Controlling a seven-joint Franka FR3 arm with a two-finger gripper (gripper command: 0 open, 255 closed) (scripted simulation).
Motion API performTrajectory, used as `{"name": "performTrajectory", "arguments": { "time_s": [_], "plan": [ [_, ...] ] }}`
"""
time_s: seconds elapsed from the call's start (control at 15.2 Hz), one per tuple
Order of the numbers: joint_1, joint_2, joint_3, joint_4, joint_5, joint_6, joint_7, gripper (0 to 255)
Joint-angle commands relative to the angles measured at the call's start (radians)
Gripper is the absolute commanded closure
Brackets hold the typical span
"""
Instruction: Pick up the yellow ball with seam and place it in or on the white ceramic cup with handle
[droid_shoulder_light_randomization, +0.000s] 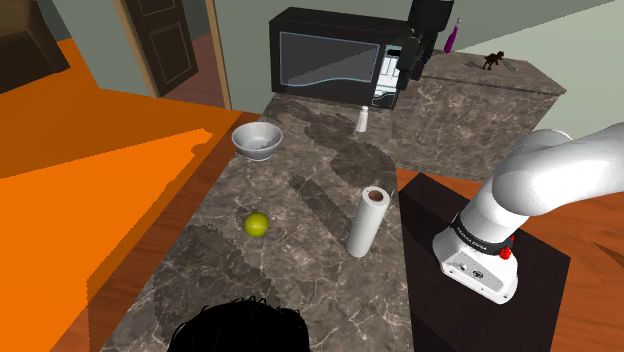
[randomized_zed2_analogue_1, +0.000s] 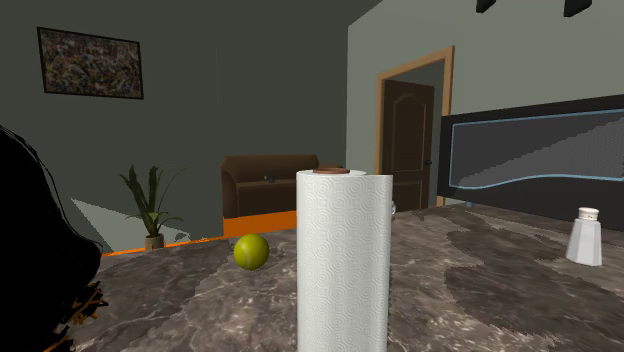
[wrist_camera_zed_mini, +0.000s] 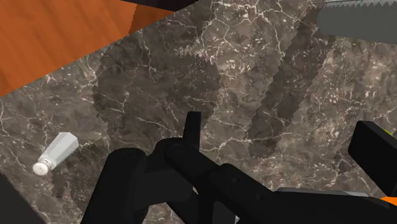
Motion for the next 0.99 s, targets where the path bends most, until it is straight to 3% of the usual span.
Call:
{"name": "performTrajectory", "arguments": {
  "time_s": [0.0,0.46,0.92],
  "plan": [
    [0.0,0.0,0.0,0.0,0.0,0.0,0.0,0],
    [0.048,0.088,0.136,-0.077,0.079,0.179,0.123,0],
    [0.082,0.249,0.276,-0.089,0.128,0.369,0.249,0]
  ]
}}
